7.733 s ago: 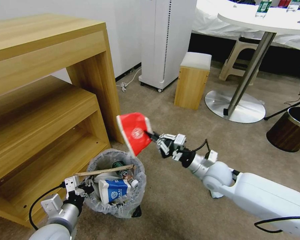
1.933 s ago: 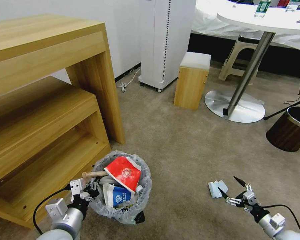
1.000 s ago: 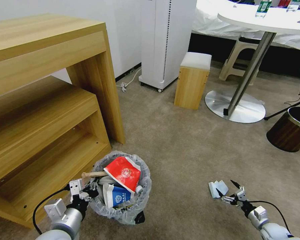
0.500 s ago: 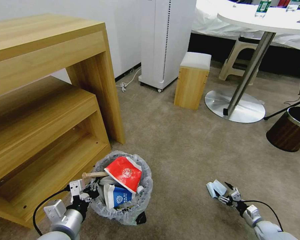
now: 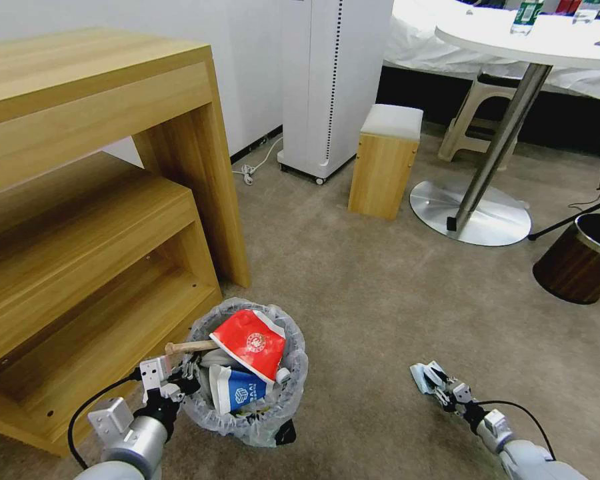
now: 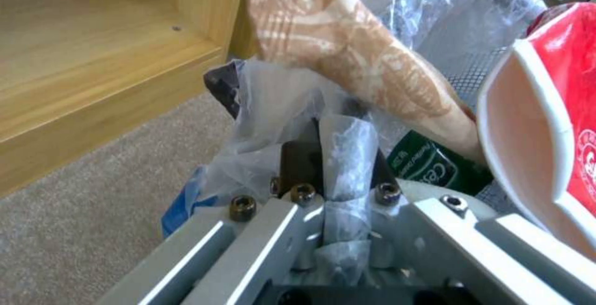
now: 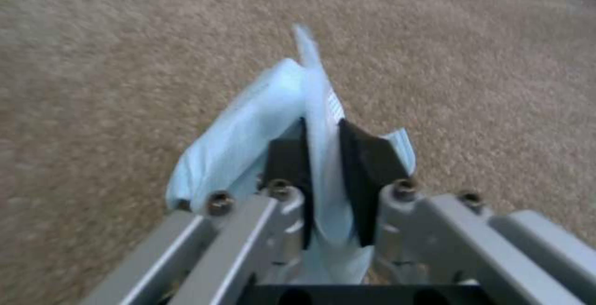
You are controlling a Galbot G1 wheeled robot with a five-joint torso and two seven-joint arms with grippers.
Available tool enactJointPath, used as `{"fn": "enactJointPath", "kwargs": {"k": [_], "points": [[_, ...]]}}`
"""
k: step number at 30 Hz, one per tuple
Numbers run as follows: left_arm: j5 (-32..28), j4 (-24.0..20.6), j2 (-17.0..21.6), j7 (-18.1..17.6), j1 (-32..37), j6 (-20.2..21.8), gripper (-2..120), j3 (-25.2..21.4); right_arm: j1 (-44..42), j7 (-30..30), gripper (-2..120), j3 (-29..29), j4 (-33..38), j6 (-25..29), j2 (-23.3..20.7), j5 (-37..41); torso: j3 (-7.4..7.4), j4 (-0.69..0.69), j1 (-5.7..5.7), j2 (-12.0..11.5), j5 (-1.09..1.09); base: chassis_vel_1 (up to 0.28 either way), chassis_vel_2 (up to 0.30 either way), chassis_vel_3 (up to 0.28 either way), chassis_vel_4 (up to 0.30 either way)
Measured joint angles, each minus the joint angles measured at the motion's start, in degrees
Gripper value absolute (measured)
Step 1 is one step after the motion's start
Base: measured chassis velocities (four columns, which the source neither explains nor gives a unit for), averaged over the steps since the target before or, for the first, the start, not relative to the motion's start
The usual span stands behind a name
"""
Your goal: Pick up the trash bin and place the garbage on the floor into it.
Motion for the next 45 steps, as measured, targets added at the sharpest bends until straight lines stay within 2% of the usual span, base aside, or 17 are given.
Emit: {"fn": "enactJointPath", "kwargs": {"k": [4, 8, 10, 12, 14, 15, 20, 22, 24, 26, 28, 30, 32, 34, 36, 38, 45], "points": [[-0.1, 0.3, 0.1, -0.1, -0.5, 0.0, 1, -0.1, -3.4, -2.7, 0, 0.7, 6.5, 0.0, -2.4, 3.2, 0.00, -0.01, 0.00, 0.0, 0.00, 0.000, 0.000, 0.000, 0.000], [-0.1, 1.1, 0.2, -0.2, -0.8, 0.0, 1, -0.1, -7.3, -4.1, 0, 1.0, 15.9, 0.0, -5.6, 6.7, 0.00, -0.01, 0.00, 0.0, 0.01, 0.000, 0.000, 0.000, 0.000], [-0.1, 1.5, 0.3, -0.2, -1.0, 0.0, 1, -0.1, -11.4, -5.0, 0, 2.5, 26.2, 0.0, -9.2, 8.7, 0.00, 0.00, 0.00, 0.0, 0.00, 0.000, 0.000, 0.000, 0.000], [0.0, 1.6, 0.4, -0.3, -1.0, 0.0, 1, -0.1, -12.2, -5.1, 0, 3.0, 28.2, 0.0, -9.9, 8.9, -0.01, -0.01, 0.00, 0.0, 0.00, 0.000, 0.000, 0.000, 0.000], [0.0, 1.9, 0.6, -0.4, -1.1, 0.0, 1, -0.3, -15.7, -4.0, 0, 4.6, 40.0, 0.0, -13.9, 9.7, -0.01, -0.03, 0.00, 0.0, 0.01, 0.000, 0.000, 0.000, 0.000], [0.0, 1.9, 0.6, -0.4, -1.1, 0.0, 1, -0.3, -15.7, -4.0, 0, 4.6, 40.0, 0.0, -13.9, 9.7, -0.01, -0.03, 0.00, 0.0, 0.01, 0.000, 0.000, 0.000, 0.000], [0.8, 2.5, 0.4, -0.5, -0.7, 0.1, 1, -0.2, -14.8, 1.7, 0, 3.7, 60.2, -1.8, -21.7, 10.5, 0.00, 0.00, 0.00, 0.0, 0.00, 0.000, 0.000, 0.000, 0.000], [1.0, 2.5, 0.3, -0.5, -0.6, 0.1, 1, -0.2, -13.7, 2.4, 0, 3.0, 62.8, -2.5, -22.8, 11.0, 0.00, 0.00, 0.00, 0.0, -0.01, 0.000, 0.000, 0.000, 0.000], [1.5, 2.4, -0.1, -0.4, -0.4, 0.3, 1, 0.1, -8.6, 5.6, 0, -1.6, 70.8, -4.9, -26.1, 12.7, 0.00, 0.01, 0.00, 0.0, -0.02, 0.000, 0.000, 0.000, 0.000], [1.6, 2.2, -0.2, -0.4, -0.4, 0.4, 1, 0.1, -7.0, 6.3, 0, -3.2, 72.8, -5.7, -26.7, 13.4, 0.00, 0.03, 0.00, 0.0, -0.01, 0.000, 0.000, 0.000, 0.000], [1.7, 1.7, -0.3, -0.5, -0.4, 0.6, 1, 0.2, -1.3, 7.7, 0, -9.5, 77.0, -7.6, -28.2, 16.4, 0.00, -0.01, 0.00, 0.0, -0.01, 0.000, 0.000, 0.000, 0.000], [1.7, 1.6, -0.4, -0.5, -0.4, 0.7, 1, 0.2, -0.1, 7.9, 0, -11.0, 77.5, -7.8, -28.3, 17.0, 0.00, -0.01, 0.00, 0.0, -0.01, 0.000, 0.000, 0.000, 0.000], [1.7, 1.1, -0.5, -0.8, -0.4, 0.9, 1, 0.2, 8.7, 8.2, 0, -20.8, 78.8, -8.3, -28.2, 19.5, 0.00, -0.01, 0.00, 0.0, -0.01, 0.000, 0.000, 0.000, 0.000], [1.7, 1.0, -0.6, -0.8, -0.4, 1.0, 1, 0.2, 10.2, 8.2, 0, -22.5, 78.8, -8.3, -27.9, 19.8, 0.00, 0.00, 0.00, 0.0, -0.01, 0.000, 0.000, 0.000, 0.000], [1.7, 0.6, -0.7, -1.0, -0.4, 1.2, 1, 0.3, 16.4, 8.2, 0, -30.7, 78.8, -8.2, -26.1, 21.1, 0.00, 0.01, 0.00, 0.0, -0.01, 0.000, 0.000, 0.000, 0.000], [1.7, 0.6, -0.7, -1.1, -0.4, 1.2, 1, 0.3, 16.9, 8.1, 0, -31.6, 78.7, -8.2, -25.8, 21.2, 0.00, 0.01, 0.00, 0.0, -0.01, 0.000, 0.000, 0.000, 0.000], [1.6, -0.4, -1.0, -1.3, -0.1, 1.4, 1, 0.0, 25.6, 7.2, 0, -45.9, 77.3, -7.8, -18.7, 22.7, 0.00, 0.01, 0.00, 0.0, -0.04, 0.000, 0.000, 0.000, 0.000]]}}
